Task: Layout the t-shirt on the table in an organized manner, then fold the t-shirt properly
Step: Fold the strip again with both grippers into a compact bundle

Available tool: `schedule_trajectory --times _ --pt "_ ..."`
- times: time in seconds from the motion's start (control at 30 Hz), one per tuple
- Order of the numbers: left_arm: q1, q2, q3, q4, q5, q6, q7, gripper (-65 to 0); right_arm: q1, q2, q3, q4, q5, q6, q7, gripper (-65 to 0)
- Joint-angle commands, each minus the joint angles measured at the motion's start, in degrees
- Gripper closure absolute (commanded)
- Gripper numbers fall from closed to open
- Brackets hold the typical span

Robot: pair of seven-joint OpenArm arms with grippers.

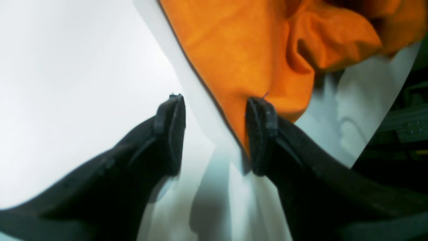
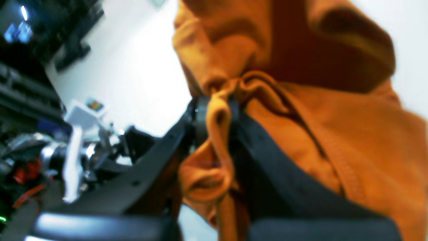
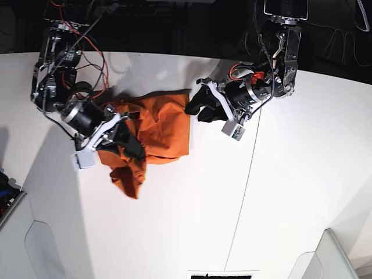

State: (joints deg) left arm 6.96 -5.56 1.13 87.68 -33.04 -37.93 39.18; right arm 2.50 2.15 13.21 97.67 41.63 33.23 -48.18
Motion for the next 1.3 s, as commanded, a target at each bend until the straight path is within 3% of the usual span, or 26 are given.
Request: schedule_trajectory --times 0.0,0.07,0.13,0.17,0.23,0.4,0.57,0.63,0.73,0.8,0.87,0.97,1.07,1.27 --pt "-0.6 -0.2 0.0 0.7 -0.6 -0.3 -0.4 -32.0 0.8 -0.2 -1.6 0.6 -0.3 0.6 1.8 0.0" --pt "-0.6 -0.2 0.0 0.6 -0.6 -0.3 -0.4 -32.0 0.8 -0.8 -5.4 0.4 -3.8 0.5 1.7 -2.7" --pt "-0.6 -0.2 0.0 0.7 -0.6 -0.3 -0.4 -32.0 0.8 -0.7 -8.7 0.4 -5.9 0.0 1.1 -22.0" --pt "-0.6 -0.2 0.0 0.7 -0.5 -0.3 -0.4 -32.0 0.8 -0.7 -10.0 0.4 -6.1 0.0 1.1 -28.7" --pt "-0.6 -0.2 -0.1 0.7 -0.6 -0.3 -0.3 -32.0 0.8 -0.7 -11.9 0.6 -6.1 0.0 1.5 -32.7" --pt "-0.6 -1.7 -1.7 2.4 -2.6 -0.3 0.8 -31.8 1.0 -0.7 -12.2 3.5 -6.5 0.0 3.7 -32.6" --pt "-0.6 -5.4 -9.2 11.9 -7.3 -0.3 1.9 -29.5 1.4 -0.7 -7.3 5.7 -11.0 -0.1 9.1 -32.3" --pt "-0.6 -7.3 -10.6 16.9 -11.6 -0.8 3.3 -19.9 2.7 -0.7 -4.7 5.2 -14.0 -1.1 10.5 -23.5" --pt "-0.6 -8.8 -8.6 23.1 -20.1 -2.1 8.1 -8.4 5.9 -0.7 -1.7 3.1 -17.3 -2.0 11.2 0.0" --pt "-0.5 -8.7 -4.5 24.9 -21.6 -2.1 9.1 -6.1 8.5 -0.2 -1.0 0.1 -17.7 -1.9 11.5 0.0" --pt "-0.6 -8.1 1.3 24.9 -19.4 -2.1 8.3 -6.0 11.2 0.4 -1.0 -4.7 -18.0 -1.9 12.8 0.0" --pt "-0.6 -4.7 9.5 23.2 -10.0 -2.1 6.1 -6.0 16.3 1.7 -1.3 -14.8 -21.2 -1.8 16.1 0.0" --pt "-0.7 -1.5 14.8 18.9 -5.9 -2.1 3.6 -6.0 22.1 2.8 -2.0 -26.1 -21.9 -1.0 16.7 0.0" --pt "-2.9 -0.2 18.3 5.9 3.5 -2.1 1.5 -6.0 24.6 5.6 -7.4 -34.1 -20.2 -0.4 10.5 0.0"
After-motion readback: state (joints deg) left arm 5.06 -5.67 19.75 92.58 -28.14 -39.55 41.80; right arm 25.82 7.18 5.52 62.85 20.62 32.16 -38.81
